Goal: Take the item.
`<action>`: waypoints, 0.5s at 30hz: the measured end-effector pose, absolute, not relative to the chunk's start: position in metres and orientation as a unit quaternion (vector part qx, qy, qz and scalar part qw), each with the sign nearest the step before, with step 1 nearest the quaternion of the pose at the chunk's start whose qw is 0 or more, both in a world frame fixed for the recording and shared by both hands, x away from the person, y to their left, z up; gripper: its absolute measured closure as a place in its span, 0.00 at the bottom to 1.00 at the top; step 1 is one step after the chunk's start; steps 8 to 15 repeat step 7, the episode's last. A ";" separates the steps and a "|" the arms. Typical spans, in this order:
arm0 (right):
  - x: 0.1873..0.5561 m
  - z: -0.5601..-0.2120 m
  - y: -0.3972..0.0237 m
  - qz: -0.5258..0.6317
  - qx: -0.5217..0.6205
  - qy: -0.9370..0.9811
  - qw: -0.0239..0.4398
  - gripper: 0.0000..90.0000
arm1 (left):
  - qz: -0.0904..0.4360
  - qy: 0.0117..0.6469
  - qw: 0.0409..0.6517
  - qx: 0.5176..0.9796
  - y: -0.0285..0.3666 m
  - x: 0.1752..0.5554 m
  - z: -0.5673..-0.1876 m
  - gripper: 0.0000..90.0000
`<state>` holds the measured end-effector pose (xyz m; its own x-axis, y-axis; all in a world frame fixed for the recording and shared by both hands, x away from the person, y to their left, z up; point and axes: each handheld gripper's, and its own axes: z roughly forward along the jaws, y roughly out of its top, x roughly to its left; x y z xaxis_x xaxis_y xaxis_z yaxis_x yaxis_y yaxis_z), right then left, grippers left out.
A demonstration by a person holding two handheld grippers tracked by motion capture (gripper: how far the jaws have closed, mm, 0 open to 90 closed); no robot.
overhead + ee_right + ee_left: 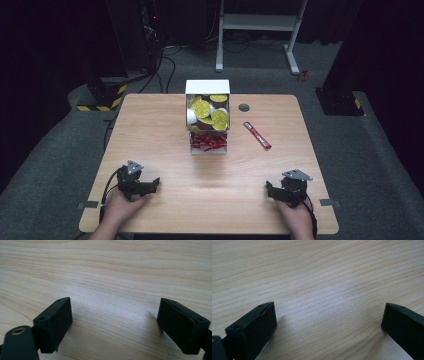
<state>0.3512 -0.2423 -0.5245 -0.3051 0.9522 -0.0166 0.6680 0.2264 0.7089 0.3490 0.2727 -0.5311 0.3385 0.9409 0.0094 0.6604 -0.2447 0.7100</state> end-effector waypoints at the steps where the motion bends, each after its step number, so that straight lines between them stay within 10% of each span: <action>1: 0.351 -0.524 -0.242 0.306 0.539 0.749 0.233 0.16 | 0.225 0.529 0.312 0.756 0.273 0.349 -0.531 0.00; 15: 0.353 -0.525 -0.242 0.305 0.536 0.752 0.234 0.14 | 0.224 0.529 0.313 0.756 0.273 0.347 -0.531 0.01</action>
